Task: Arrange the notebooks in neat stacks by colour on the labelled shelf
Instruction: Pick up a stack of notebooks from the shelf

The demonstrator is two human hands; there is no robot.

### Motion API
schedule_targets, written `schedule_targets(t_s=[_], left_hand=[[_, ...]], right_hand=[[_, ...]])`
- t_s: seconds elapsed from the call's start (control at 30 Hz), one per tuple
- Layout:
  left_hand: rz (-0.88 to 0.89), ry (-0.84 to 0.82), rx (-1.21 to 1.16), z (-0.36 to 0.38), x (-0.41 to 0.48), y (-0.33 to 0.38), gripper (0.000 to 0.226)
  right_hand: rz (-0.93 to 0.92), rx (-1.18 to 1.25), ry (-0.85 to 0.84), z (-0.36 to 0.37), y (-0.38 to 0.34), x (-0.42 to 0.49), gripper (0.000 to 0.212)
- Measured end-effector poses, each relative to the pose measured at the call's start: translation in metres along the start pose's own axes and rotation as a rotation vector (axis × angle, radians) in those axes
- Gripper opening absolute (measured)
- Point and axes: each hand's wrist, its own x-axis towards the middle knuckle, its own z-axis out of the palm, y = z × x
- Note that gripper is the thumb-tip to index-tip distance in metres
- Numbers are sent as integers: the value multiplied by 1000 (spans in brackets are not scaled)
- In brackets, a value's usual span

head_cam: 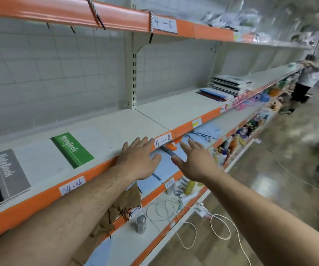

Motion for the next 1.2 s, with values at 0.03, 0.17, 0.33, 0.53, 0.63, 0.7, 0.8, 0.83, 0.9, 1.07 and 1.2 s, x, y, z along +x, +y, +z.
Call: schedule_targets(t_s=[0.03,0.17,0.33,0.53,0.63,0.7,0.8,0.83,0.9,1.07,1.2], left_hand=[[20,-8,6,4,7,12,67],[91,-34,21,21,42,66,70],[137,-38,46,39,88,149,69],[183,-45,44,59,139,240,68],[200,-69,25,68,161,273,67],[215,-74,32,74,178,289,68],[235,-93,38,84,207,308,69],[243,-97,37,89,218,314,69],[268,-105,35,98,242,327,68],[336,-141,10,117,311,357,67],[394,-143,-2,123,378,378,69]], right_hand=[[23,-14,-4,-2,15,-2,75],[79,-96,22,-11,78,-7,74],[104,-126,55,-31,161,0,71],[139,-157,51,-53,255,17,72],[162,-150,31,-60,290,27,71],[174,-130,38,-62,310,37,70],[199,-124,48,-61,338,53,71],[214,-120,48,-61,346,59,71],[246,-113,46,-58,364,74,71],[321,-128,50,-59,408,119,71],[383,-135,58,-70,440,165,70]])
